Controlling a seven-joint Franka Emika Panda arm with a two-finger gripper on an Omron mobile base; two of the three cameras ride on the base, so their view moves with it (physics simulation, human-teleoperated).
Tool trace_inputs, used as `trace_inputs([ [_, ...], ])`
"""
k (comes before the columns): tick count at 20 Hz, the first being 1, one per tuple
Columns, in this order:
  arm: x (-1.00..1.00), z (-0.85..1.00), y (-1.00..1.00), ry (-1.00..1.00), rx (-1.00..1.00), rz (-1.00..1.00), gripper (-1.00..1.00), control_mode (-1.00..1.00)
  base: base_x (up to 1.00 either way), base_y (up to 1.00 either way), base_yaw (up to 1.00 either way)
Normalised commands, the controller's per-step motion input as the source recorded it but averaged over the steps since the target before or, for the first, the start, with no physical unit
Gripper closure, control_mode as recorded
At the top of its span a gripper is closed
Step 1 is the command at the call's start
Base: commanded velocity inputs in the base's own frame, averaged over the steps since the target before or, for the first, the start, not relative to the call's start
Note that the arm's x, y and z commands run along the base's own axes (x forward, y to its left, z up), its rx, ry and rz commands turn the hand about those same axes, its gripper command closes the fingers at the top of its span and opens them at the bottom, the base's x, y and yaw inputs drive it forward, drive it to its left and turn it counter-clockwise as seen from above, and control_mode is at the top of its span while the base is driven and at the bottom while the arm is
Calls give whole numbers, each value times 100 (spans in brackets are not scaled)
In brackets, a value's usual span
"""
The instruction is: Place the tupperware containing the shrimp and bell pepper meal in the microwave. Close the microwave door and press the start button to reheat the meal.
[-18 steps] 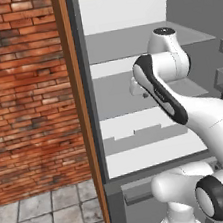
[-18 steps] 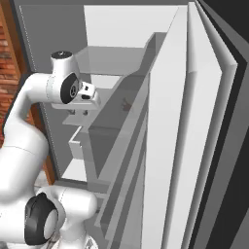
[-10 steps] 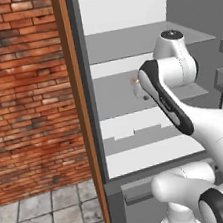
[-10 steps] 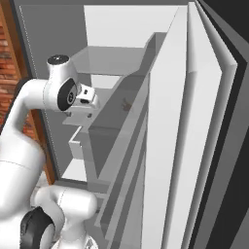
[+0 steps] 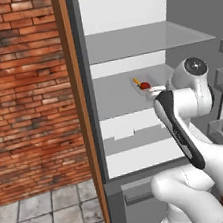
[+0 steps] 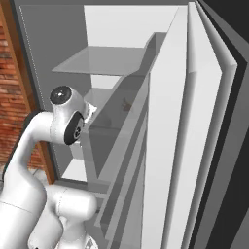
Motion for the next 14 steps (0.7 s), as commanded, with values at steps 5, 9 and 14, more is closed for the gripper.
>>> trace_inputs([
  [5, 32, 4, -39, -15, 17, -18, -100, -100, 0, 0, 0],
  [9, 42, 18, -21, 2, 12, -16, -100, -100, 0, 0, 0],
  [14, 48, 10, -18, 11, 10, -9, -100, -100, 0, 0, 0],
])
